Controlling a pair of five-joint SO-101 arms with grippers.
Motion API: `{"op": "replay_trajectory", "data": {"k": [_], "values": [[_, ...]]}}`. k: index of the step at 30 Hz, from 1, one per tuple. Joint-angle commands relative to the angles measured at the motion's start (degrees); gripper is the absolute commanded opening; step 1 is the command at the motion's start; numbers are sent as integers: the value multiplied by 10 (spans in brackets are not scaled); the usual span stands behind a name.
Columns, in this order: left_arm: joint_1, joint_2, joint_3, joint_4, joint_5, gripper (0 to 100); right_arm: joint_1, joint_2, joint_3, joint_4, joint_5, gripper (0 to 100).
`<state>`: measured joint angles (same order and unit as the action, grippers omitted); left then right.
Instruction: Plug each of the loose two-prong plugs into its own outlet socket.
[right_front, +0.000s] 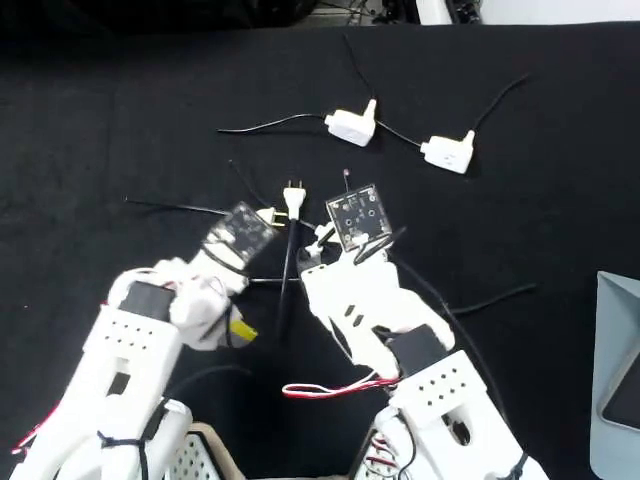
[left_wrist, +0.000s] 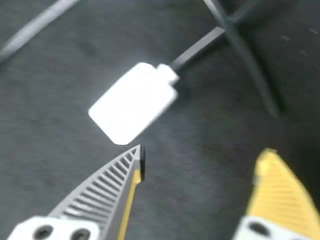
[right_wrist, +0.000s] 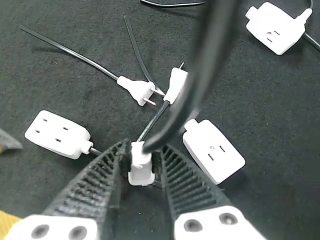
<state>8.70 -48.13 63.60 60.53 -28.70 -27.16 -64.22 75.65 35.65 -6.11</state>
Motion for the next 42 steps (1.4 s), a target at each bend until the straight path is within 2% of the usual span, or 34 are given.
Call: {"op": "replay_trajectory", "data": {"k": [1,4,12,20,26,34,39,42], "values": [[-49,-7,-79,3,-123,396,10,-11,-7,-5,-2,12],[-53,21,-102,1,-203,396,10,-11,-7,-5,-2,12],[-56,208,-170,-58,-316,396,10,-11,-6,-5,-2,12],[-61,433,-341,-58,-321,383,10,-11,-5,-5,-2,12],[-56,513,-361,-54,-326,223,10,-11,-5,-5,-2,12],[-60,491,-317,-53,-321,105,10,-11,-4,-5,-2,12],[-59,381,-276,-8,-317,56,10,-11,-4,-5,-2,12],[-57,292,-255,8,-280,45,10,-11,-4,-5,-2,12]]}}
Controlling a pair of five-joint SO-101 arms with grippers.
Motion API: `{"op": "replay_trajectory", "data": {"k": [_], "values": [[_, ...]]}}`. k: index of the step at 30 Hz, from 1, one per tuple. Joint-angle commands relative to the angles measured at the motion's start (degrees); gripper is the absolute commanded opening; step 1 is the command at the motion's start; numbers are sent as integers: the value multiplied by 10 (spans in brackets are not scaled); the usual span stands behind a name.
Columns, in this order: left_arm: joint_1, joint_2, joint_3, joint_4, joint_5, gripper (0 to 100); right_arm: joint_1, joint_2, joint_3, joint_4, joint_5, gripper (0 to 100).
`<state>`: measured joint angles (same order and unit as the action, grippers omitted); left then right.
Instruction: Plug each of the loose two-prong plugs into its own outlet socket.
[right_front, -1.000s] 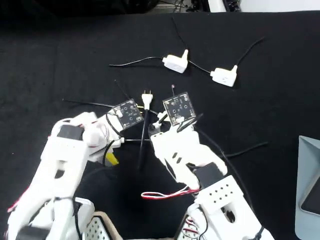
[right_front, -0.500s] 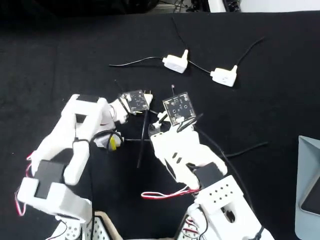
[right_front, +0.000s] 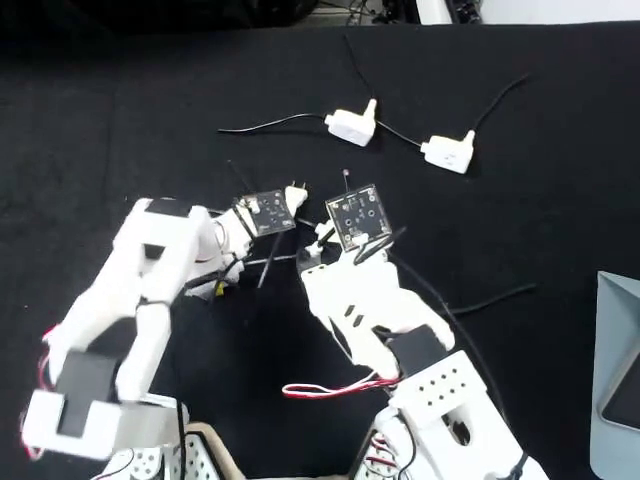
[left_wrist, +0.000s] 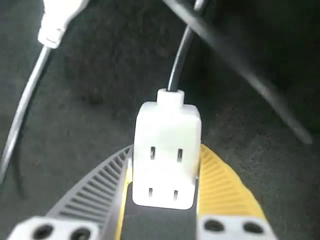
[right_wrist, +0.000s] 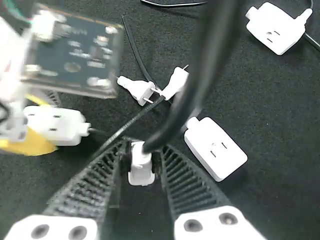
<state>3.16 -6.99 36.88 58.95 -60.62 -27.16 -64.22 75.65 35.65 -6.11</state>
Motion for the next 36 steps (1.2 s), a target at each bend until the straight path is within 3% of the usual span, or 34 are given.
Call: {"op": "replay_trajectory", "data": {"k": [1,14,24,32,36], "values": [[-1,-144,18,24,51,37,10,-11,-4,-5,-2,12],[25,-280,92,27,179,27,10,-11,-4,-5,-3,12],[41,-373,131,20,211,27,11,-11,-4,-5,-2,12],[99,-345,283,-84,230,28,11,-11,-4,-5,-2,12],[99,-343,299,-103,291,143,11,-11,-4,-5,-2,12]]}}
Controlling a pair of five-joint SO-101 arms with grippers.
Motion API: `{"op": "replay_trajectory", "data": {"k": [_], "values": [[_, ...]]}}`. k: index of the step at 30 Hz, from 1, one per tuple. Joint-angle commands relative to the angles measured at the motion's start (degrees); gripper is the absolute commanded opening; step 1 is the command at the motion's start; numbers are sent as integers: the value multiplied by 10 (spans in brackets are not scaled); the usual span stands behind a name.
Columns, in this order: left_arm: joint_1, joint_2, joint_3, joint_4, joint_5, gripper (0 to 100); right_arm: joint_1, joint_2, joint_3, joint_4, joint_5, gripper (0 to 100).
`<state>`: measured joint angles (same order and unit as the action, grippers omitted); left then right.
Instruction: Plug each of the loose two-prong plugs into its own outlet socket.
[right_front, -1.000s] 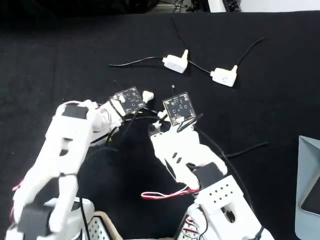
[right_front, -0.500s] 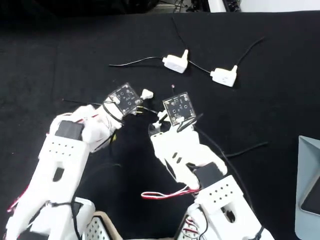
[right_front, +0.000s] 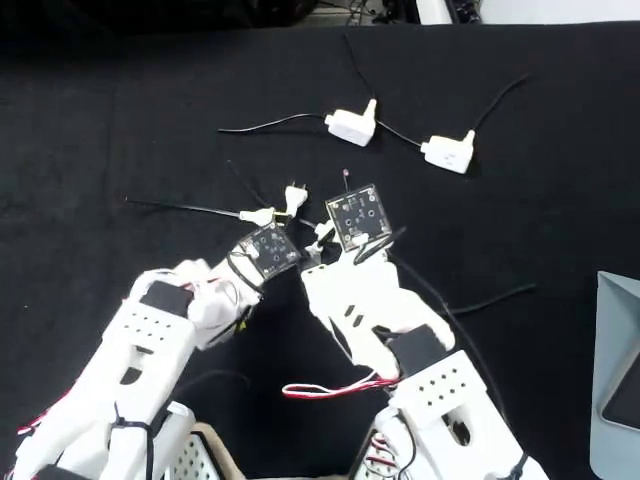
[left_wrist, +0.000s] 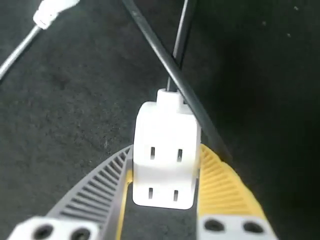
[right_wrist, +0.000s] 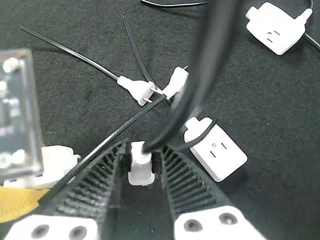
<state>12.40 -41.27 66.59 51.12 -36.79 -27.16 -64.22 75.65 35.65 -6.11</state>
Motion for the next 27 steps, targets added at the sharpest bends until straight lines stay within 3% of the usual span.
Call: {"op": "replay_trajectory", "data": {"k": [1,5,8,14,21,27], "values": [[6,-4,4,-25,69,193,11,-11,-4,-5,-2,12],[3,-6,-2,-25,139,338,11,-11,-4,-5,-2,12],[0,-6,-26,-9,158,338,11,-11,-4,0,-2,12],[-40,-6,-110,98,163,338,7,-11,-25,47,-5,12],[-134,-42,-180,193,207,338,-32,-8,-39,72,-6,12],[-238,-185,-131,225,213,338,-94,-7,-43,69,-6,12]]}}
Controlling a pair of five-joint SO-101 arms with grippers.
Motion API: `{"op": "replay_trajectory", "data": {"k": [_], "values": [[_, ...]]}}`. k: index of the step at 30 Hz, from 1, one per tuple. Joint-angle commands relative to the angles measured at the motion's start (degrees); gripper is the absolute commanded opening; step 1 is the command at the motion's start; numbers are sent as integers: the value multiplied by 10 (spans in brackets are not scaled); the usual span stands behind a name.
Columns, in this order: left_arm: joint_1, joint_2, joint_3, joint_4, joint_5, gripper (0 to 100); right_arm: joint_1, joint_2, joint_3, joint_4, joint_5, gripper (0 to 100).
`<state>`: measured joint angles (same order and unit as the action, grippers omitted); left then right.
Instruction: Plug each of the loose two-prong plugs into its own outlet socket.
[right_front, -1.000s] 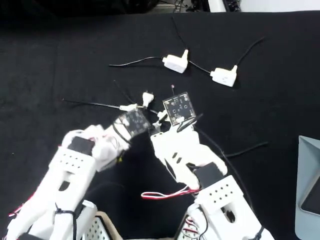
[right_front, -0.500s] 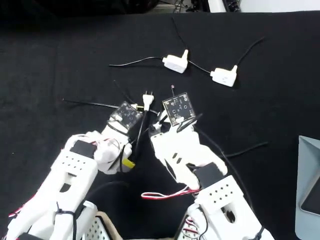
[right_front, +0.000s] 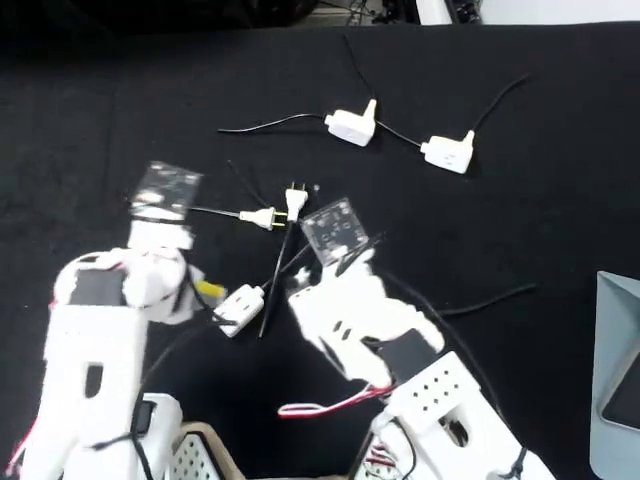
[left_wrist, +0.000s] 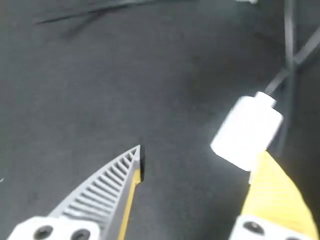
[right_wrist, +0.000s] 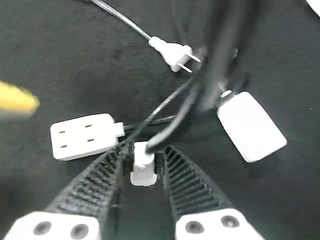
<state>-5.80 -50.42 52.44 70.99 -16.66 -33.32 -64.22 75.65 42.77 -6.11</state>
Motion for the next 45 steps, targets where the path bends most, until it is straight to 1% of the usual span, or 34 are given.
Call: {"op": "replay_trajectory", "data": {"k": [1,4,7,11,15,18,21,26,32,41,45], "values": [[-69,-122,29,31,21,338,-42,-7,-43,-8,-7,12],[-103,-210,94,28,26,338,-75,-5,-41,-31,-25,12],[-120,-285,150,28,25,338,-97,18,-50,-51,-30,12],[-131,-336,181,28,25,338,-105,92,-69,-99,-30,12],[-133,-338,189,19,25,338,-148,163,-70,-172,-30,12],[-131,-338,218,-5,25,338,-172,204,-72,-200,-30,12],[-133,-338,239,-21,25,338,-178,233,-72,-222,-30,12],[-133,-338,241,-21,25,338,-178,273,-72,-260,-30,12],[-133,-338,242,-20,25,338,-178,305,-73,-292,-30,12],[-133,-338,242,-18,25,338,-179,364,-88,-301,-30,12],[-133,-338,243,-18,25,338,-200,369,-85,-298,-29,12]]}}
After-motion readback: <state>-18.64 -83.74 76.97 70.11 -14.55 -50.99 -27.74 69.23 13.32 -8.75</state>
